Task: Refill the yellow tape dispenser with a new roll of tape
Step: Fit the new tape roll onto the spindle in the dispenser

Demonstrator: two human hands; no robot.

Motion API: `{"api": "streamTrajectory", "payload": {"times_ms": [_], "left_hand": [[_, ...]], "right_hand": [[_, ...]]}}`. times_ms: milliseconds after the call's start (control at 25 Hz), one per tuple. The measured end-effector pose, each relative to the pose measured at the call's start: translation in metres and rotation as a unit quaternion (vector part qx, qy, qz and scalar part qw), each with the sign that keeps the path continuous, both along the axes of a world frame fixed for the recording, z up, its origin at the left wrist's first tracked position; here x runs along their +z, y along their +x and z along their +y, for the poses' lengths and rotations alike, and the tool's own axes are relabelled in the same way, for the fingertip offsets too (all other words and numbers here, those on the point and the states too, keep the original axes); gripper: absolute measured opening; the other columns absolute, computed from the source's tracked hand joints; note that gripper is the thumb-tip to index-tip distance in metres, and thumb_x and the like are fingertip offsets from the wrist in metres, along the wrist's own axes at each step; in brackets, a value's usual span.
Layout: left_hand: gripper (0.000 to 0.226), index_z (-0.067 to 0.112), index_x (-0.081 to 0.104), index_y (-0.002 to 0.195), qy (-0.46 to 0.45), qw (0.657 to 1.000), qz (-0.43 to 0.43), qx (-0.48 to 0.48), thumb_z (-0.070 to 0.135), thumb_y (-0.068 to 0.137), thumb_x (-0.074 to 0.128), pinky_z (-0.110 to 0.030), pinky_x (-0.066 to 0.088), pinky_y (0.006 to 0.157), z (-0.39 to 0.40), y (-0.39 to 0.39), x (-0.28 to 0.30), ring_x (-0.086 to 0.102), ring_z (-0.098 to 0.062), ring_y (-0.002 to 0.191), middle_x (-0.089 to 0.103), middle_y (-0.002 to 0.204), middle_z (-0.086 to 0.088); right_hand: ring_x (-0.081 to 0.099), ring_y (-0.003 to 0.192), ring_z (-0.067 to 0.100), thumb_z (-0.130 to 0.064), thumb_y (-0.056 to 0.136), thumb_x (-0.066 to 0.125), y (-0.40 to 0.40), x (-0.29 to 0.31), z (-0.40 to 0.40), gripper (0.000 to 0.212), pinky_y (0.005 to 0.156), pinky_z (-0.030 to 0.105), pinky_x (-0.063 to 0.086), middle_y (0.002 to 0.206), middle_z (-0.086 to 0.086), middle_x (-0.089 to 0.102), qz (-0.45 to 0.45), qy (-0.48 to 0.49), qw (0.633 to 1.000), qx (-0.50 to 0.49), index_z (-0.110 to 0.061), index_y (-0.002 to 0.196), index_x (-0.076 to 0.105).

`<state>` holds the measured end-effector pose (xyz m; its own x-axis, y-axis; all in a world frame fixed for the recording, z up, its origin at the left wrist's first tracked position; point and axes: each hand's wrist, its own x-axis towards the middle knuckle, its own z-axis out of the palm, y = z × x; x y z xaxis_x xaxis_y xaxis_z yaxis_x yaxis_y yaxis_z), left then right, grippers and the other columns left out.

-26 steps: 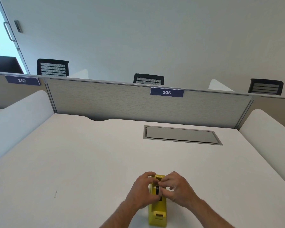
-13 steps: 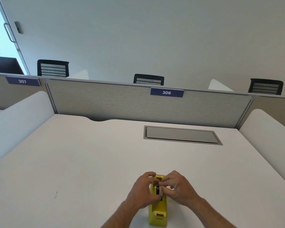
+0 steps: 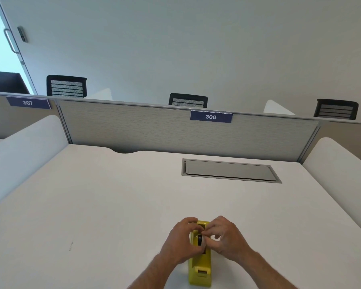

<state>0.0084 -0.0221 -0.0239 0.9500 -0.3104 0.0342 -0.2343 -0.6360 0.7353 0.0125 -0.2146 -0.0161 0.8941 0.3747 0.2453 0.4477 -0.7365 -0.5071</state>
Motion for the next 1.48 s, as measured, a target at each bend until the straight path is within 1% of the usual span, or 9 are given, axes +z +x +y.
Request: {"api": "streamTrajectory", "payload": {"times_ms": [80, 240, 440, 520, 760, 960, 1120, 1320, 1480], "left_hand": [[0.049, 0.035, 0.068, 0.118, -0.005, 1.000, -0.002, 0.000, 0.045, 0.071, 0.078, -0.029, 0.047, 0.108, -0.0006, -0.0005, 0.0005, 0.049, -0.004, 0.127, 0.049, 0.144, 0.014], [0.053, 0.035, 0.068, 0.118, -0.003, 1.000, 0.010, 0.006, 0.045, 0.068, 0.083, -0.031, 0.048, 0.106, -0.0006, 0.0002, 0.0005, 0.047, -0.006, 0.127, 0.048, 0.144, 0.016], [0.053, 0.033, 0.068, 0.119, -0.006, 1.000, 0.017, 0.004, 0.040, 0.068, 0.083, -0.035, 0.050, 0.105, -0.0011, 0.0000, 0.0020, 0.049, -0.007, 0.127, 0.047, 0.145, 0.015], [0.054, 0.032, 0.068, 0.119, -0.006, 1.000, 0.018, 0.004, 0.038, 0.068, 0.084, -0.035, 0.050, 0.105, -0.0008, -0.0007, 0.0022, 0.049, -0.008, 0.127, 0.047, 0.145, 0.015], [0.053, 0.033, 0.068, 0.119, -0.005, 1.000, 0.012, -0.003, 0.041, 0.069, 0.082, -0.037, 0.050, 0.106, 0.0000, -0.0006, 0.0035, 0.048, -0.008, 0.129, 0.047, 0.146, 0.014], [0.054, 0.034, 0.067, 0.120, 0.003, 1.000, 0.009, -0.002, 0.041, 0.068, 0.083, -0.035, 0.049, 0.107, -0.0004, -0.0008, 0.0048, 0.047, -0.007, 0.130, 0.047, 0.147, 0.013], [0.054, 0.032, 0.068, 0.120, 0.006, 1.000, 0.009, -0.002, 0.041, 0.069, 0.083, -0.034, 0.050, 0.106, -0.0005, 0.0000, 0.0059, 0.048, -0.007, 0.129, 0.048, 0.146, 0.013], [0.053, 0.031, 0.068, 0.119, 0.002, 1.000, 0.010, -0.002, 0.038, 0.069, 0.084, -0.034, 0.050, 0.106, -0.0008, -0.0015, 0.0076, 0.048, -0.009, 0.129, 0.048, 0.147, 0.012], [0.052, 0.031, 0.069, 0.119, 0.005, 1.000, 0.008, -0.003, 0.038, 0.070, 0.084, -0.033, 0.048, 0.108, -0.0004, -0.0013, 0.0085, 0.048, -0.008, 0.130, 0.048, 0.147, 0.012]], "right_hand": [[0.054, 0.092, 0.002, -0.041, 0.080, 0.070, 0.0008, 0.0024, 0.0000, 0.020, 0.069, 0.023, 0.053, 0.091, -0.020, 0.071, -0.001, -0.003, 1.000, 0.002, -0.034, 0.097, 0.078], [0.055, 0.096, 0.004, -0.043, 0.075, 0.072, -0.0038, 0.0021, -0.0023, 0.028, 0.066, 0.021, 0.054, 0.096, -0.022, 0.069, 0.005, -0.001, 1.000, 0.010, -0.033, 0.101, 0.076], [0.057, 0.088, 0.004, -0.033, 0.080, 0.072, -0.0028, 0.0062, -0.0003, 0.016, 0.068, 0.025, 0.053, 0.091, -0.016, 0.072, 0.003, 0.005, 1.000, 0.009, -0.031, 0.095, 0.079], [0.057, 0.089, 0.005, -0.032, 0.081, 0.071, -0.0016, 0.0080, -0.0003, 0.016, 0.068, 0.026, 0.054, 0.091, -0.014, 0.073, 0.008, 0.006, 1.000, 0.010, -0.030, 0.095, 0.079], [0.054, 0.094, 0.004, -0.040, 0.075, 0.068, -0.0026, 0.0077, -0.0002, 0.024, 0.064, 0.025, 0.055, 0.092, -0.020, 0.070, 0.020, 0.004, 1.000, 0.000, -0.032, 0.096, 0.077], [0.051, 0.094, 0.003, -0.044, 0.066, 0.070, 0.0004, 0.0079, -0.0005, 0.031, 0.067, 0.027, 0.056, 0.093, -0.021, 0.068, 0.027, -0.025, 0.999, 0.003, -0.031, 0.094, 0.073], [0.052, 0.094, 0.003, -0.045, 0.069, 0.069, 0.0010, 0.0062, -0.0004, 0.032, 0.068, 0.026, 0.055, 0.094, -0.021, 0.070, 0.026, -0.030, 0.999, 0.005, -0.032, 0.097, 0.075], [0.055, 0.092, 0.004, -0.038, 0.081, 0.068, 0.0034, 0.0082, -0.0005, 0.018, 0.069, 0.027, 0.054, 0.091, -0.018, 0.074, 0.023, -0.015, 1.000, 0.006, -0.033, 0.096, 0.078], [0.054, 0.095, 0.003, -0.042, 0.072, 0.071, 0.0004, 0.0066, -0.0007, 0.027, 0.065, 0.023, 0.055, 0.092, -0.022, 0.071, 0.031, -0.007, 1.000, 0.001, -0.035, 0.097, 0.076]]}}
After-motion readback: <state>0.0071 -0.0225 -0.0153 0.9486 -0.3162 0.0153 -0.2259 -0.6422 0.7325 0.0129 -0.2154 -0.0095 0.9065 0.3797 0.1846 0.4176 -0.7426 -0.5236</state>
